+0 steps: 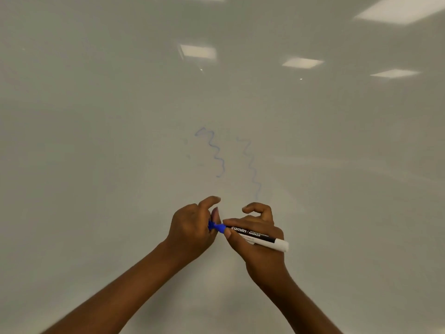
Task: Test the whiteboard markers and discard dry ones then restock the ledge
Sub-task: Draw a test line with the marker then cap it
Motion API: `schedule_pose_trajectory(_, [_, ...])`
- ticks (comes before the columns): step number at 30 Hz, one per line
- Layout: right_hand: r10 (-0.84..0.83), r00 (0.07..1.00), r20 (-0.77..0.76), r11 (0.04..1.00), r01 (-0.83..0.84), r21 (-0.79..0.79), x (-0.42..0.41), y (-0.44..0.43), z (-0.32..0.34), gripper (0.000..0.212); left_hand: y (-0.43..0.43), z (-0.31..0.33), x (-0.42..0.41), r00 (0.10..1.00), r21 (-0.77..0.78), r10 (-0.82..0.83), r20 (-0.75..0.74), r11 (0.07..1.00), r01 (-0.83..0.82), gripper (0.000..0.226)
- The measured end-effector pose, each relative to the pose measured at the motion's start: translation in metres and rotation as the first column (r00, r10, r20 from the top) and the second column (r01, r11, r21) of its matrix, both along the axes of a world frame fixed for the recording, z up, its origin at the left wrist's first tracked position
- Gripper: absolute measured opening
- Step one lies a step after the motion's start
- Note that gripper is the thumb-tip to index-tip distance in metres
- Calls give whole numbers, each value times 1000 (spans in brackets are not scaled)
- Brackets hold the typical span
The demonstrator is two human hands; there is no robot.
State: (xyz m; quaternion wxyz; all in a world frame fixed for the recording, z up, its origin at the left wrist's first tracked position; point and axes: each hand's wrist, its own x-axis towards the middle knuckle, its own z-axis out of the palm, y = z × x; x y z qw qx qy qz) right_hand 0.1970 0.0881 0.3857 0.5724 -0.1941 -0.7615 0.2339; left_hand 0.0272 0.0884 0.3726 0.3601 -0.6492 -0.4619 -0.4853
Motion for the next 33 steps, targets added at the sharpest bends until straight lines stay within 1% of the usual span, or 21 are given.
schedule_pose_trajectory(3, [49,999,-9,996,-50,-74,-1,2,-6,19,-5,1,3,997,0,-48,-67,999,48,36])
schedule_pose_trajectory(5, [118,993,-31,981,-121,-149,-2,2,-6,21,-7,1,3,991,-52,-70,-116,997,64,29])
schedule_pose_trajectory(7, [192,978,-77,955,-205,-214,-2,1,-5,20,-9,1,5,983,-107,-69,-171,993,51,29])
schedule_pose_trajectory(9, [239,965,-108,933,-259,-250,-1,2,-4,17,-12,3,9,982,-176,-71,-173,984,40,32])
schedule_pose_trajectory(11, [272,957,-101,919,-290,-269,0,6,-5,24,-16,7,13,986,-247,-94,-141,967,57,32])
schedule_pose_trajectory(13, [313,942,-124,887,-337,-315,0,10,-8,35,-18,7,16,983,-279,-122,-134,957,80,29])
schedule_pose_trajectory(14, [314,940,-132,884,-341,-320,-1,12,-9,38,-18,6,18,981,-288,-142,-133,952,99,32])
schedule_pose_trajectory(16, [296,947,-125,896,-321,-308,-2,13,-11,42,-18,5,18,976,-298,-177,-130,946,131,39])
schedule_pose_trajectory(18, [281,953,-114,903,-303,-304,-2,12,-14,36,-19,5,19,973,-288,-172,-152,950,122,40])
schedule_pose_trajectory(20, [264,958,-112,905,-287,-314,1,11,-18,28,-20,5,19,971,-269,-123,-204,961,65,41])
schedule_pose_trajectory(21, [245,965,-97,912,-263,-314,3,11,-19,29,-19,4,21,970,-260,-81,-229,965,19,43])
schedule_pose_trajectory(23, [171,983,-66,939,-183,-293,10,12,-25,44,-15,1,24,969,-265,13,-248,961,-81,48])
schedule_pose_trajectory(25, [23,989,-145,927,-76,-367,21,12,-30,66,-8,-6,25,962,-301,113,-249,935,-188,54])
schedule_pose_trajectory(26, [-83,979,-185,924,7,-382,27,11,-32,73,-5,-10,25,952,-318,162,-259,917,-242,56])
schedule_pose_trajectory(27, [-186,962,-201,933,109,-344,35,9,-34,77,-2,-15,27,940,-324,198,-279,902,-287,55])
schedule_pose_trajectory(28, [-282,947,-156,943,243,-229,43,8,-37,81,0,-19,30,926,-324,220,-306,891,-319,52])
schedule_pose_trajectory(29, [-377,924,-58,926,375,-44,51,9,-42,84,2,-23,35,913,-316,228,-338,886,-338,48])
schedule_pose_trajectory(30, [-489,870,68,865,473,167,57,12,-50,85,4,-26,42,903,-302,222,-367,890,-342,43])
schedule_pose_trajectory(31, [-597,783,175,783,520,343,62,14,-58,81,6,-30,50,898,-283,210,-385,900,-332,40])
schedule_pose_trajectory(32, [-668,701,248,721,530,447,66,16,-66,75,9,-35,59,900,-271,193,-390,910,-313,38])
schedule_pose_trajectory(33, [-710,643,288,684,531,501,70,17,-72,68,13,-40,67,906,-266,172,-387,920,-288,38])
